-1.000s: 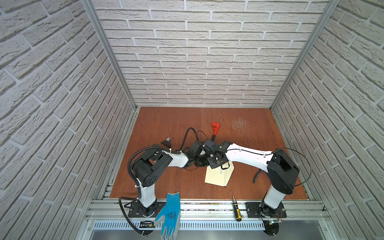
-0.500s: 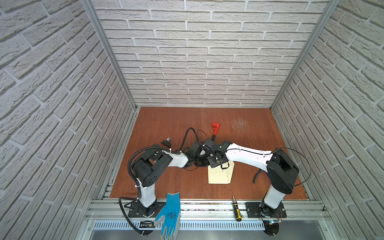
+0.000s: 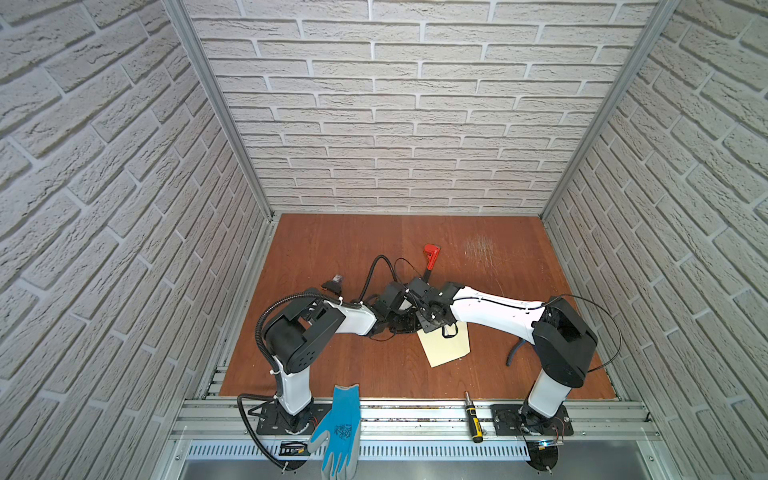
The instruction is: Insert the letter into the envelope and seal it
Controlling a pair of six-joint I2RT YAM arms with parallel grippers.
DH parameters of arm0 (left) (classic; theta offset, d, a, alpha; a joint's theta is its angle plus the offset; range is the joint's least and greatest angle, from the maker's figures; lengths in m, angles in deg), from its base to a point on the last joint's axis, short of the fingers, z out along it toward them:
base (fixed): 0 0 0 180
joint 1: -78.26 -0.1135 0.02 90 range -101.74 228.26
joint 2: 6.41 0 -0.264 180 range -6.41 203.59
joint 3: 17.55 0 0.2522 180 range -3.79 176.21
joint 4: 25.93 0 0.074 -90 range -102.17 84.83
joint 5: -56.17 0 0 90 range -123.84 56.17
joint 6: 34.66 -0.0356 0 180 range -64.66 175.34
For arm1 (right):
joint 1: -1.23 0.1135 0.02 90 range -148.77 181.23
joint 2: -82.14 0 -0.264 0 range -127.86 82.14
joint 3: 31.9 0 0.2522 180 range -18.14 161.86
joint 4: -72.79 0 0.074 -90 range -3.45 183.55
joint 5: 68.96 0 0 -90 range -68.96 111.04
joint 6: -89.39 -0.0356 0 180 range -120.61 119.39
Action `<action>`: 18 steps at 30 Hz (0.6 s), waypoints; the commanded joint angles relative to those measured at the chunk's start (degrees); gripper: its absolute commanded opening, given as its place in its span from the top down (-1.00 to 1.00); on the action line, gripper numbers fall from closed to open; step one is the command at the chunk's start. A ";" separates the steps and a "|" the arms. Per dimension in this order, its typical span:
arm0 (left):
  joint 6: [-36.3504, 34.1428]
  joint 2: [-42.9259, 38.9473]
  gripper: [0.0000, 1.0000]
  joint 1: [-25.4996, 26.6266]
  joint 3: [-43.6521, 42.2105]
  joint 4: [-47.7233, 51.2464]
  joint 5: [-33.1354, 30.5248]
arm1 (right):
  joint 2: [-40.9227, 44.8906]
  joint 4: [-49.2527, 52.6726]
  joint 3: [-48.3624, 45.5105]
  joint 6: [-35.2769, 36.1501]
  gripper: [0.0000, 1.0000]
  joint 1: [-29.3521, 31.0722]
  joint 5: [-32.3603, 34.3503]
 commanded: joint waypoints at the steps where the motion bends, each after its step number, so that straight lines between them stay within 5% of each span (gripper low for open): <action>1: -0.95 2.11 1.00 2.36 -1.69 4.70 -1.86 | -0.49 0.17 -1.47 -0.48 0.90 0.09 0.85; 18: -0.63 2.54 1.00 2.47 -1.81 4.63 -2.29 | 9.03 7.41 0.44 -0.24 0.90 0.08 3.38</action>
